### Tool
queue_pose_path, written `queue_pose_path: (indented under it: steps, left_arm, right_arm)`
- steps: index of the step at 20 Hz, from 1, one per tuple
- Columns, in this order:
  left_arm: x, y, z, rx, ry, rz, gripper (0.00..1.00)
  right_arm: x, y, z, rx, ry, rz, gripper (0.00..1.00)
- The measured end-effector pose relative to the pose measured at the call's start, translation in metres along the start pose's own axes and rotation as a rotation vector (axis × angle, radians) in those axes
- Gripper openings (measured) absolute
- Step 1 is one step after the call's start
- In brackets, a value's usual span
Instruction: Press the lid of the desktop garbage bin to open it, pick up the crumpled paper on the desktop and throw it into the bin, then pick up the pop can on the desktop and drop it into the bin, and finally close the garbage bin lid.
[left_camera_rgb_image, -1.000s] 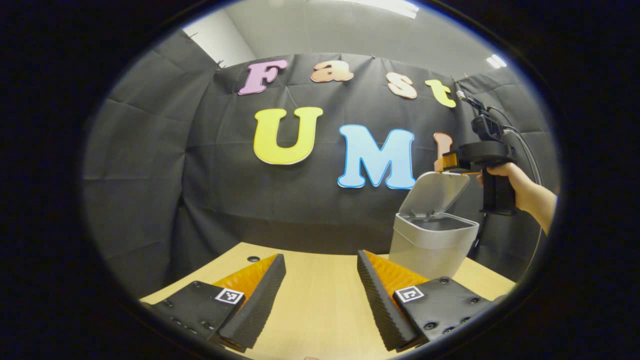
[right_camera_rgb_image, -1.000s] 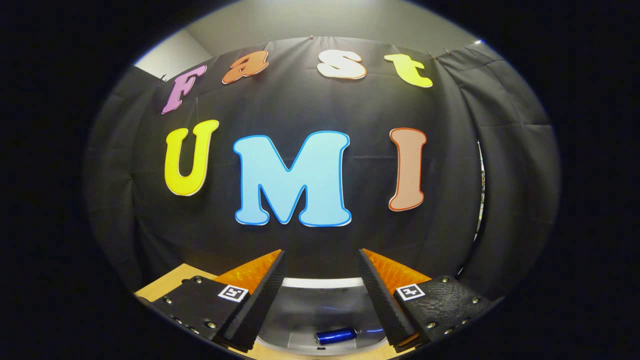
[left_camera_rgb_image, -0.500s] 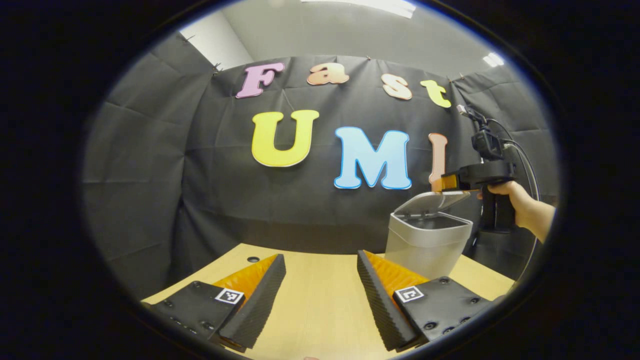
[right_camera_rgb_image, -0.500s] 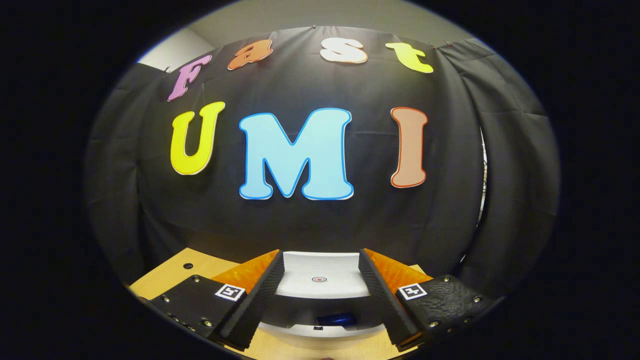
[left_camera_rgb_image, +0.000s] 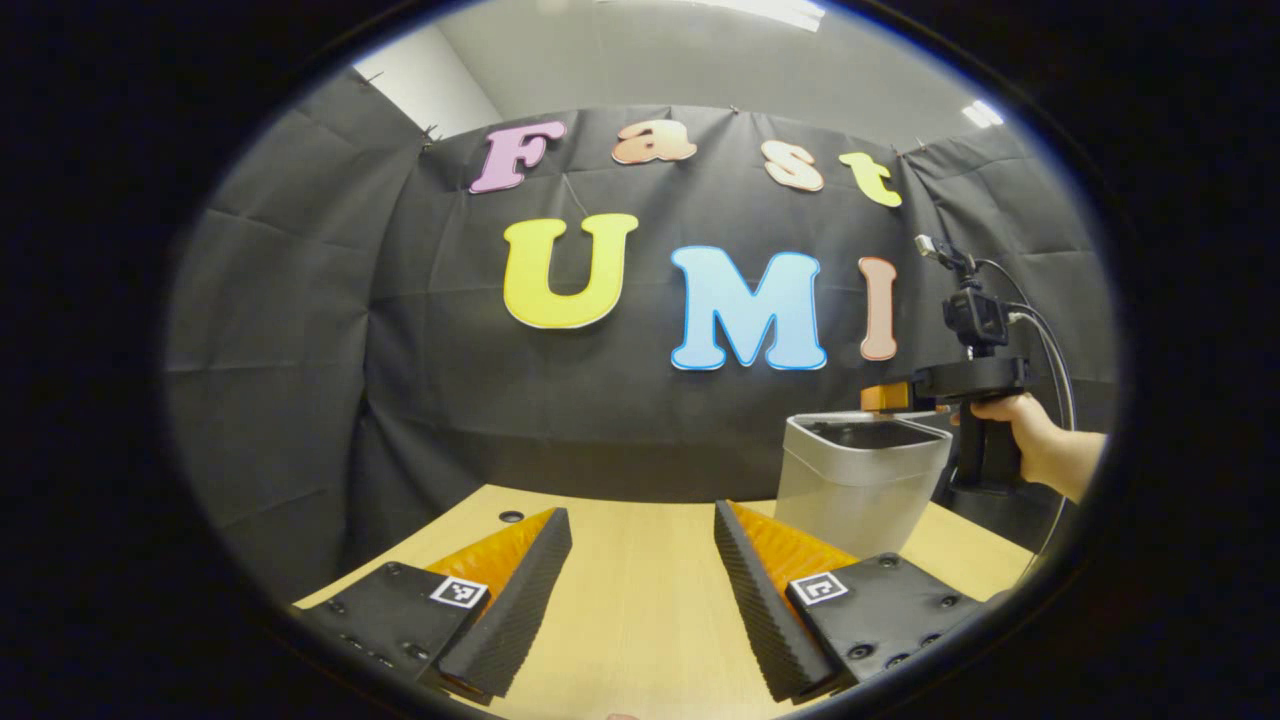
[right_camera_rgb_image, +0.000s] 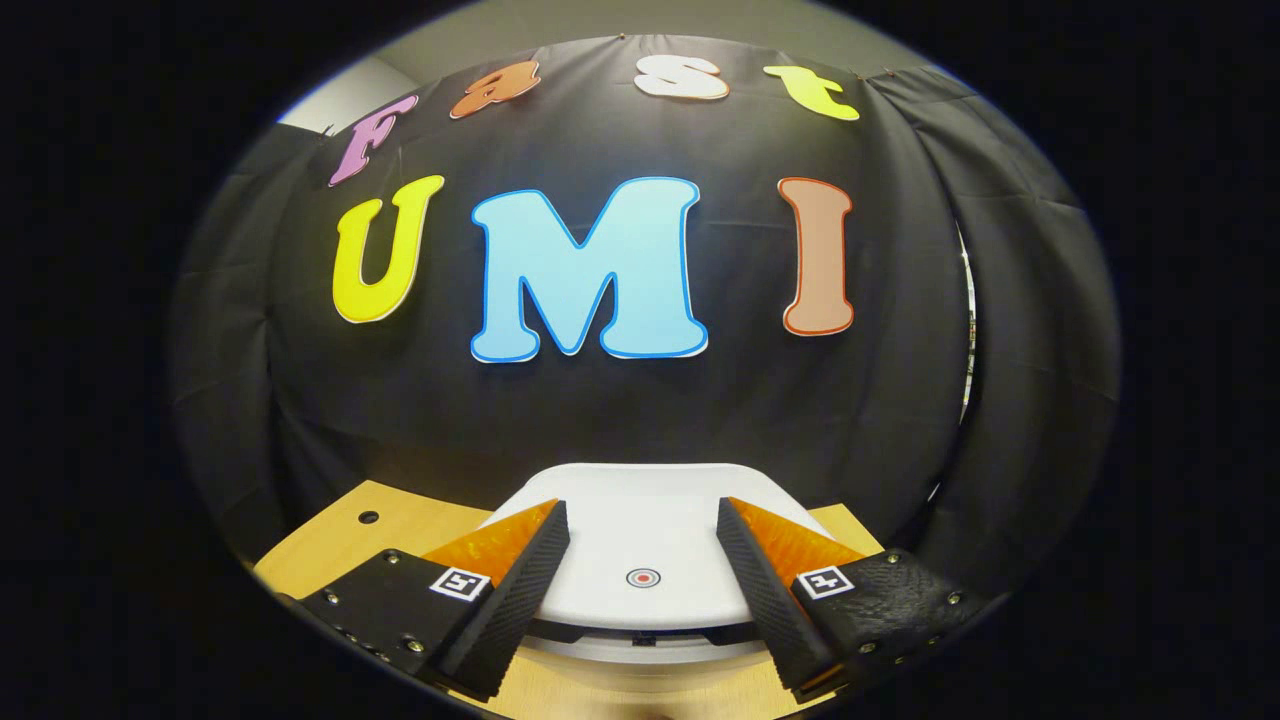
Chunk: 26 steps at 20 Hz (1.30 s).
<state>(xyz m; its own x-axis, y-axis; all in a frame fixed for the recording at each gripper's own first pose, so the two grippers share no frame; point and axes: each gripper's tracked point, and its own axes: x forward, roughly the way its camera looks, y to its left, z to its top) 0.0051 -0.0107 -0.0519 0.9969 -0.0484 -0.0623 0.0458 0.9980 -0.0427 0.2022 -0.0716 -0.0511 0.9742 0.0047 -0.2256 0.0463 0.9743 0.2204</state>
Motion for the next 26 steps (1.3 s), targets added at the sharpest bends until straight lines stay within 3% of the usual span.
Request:
queue_pose_path:
  steps: [5,17,26]
  left_arm:
    - [0.005,0.002,-0.002,0.005,0.006,0.007,0.93]
    - [0.007,-0.003,-0.006,0.018,0.017,0.005,0.93]
    - [0.013,-0.01,-0.003,0.034,0.021,-0.008,0.94]
  right_arm:
    - [0.015,0.001,-0.016,-0.02,0.018,0.005,0.96]
    - [0.035,0.003,-0.013,-0.042,-0.121,0.018,0.96]
    - [0.035,-0.002,-0.017,-0.015,-0.126,0.037,0.98]
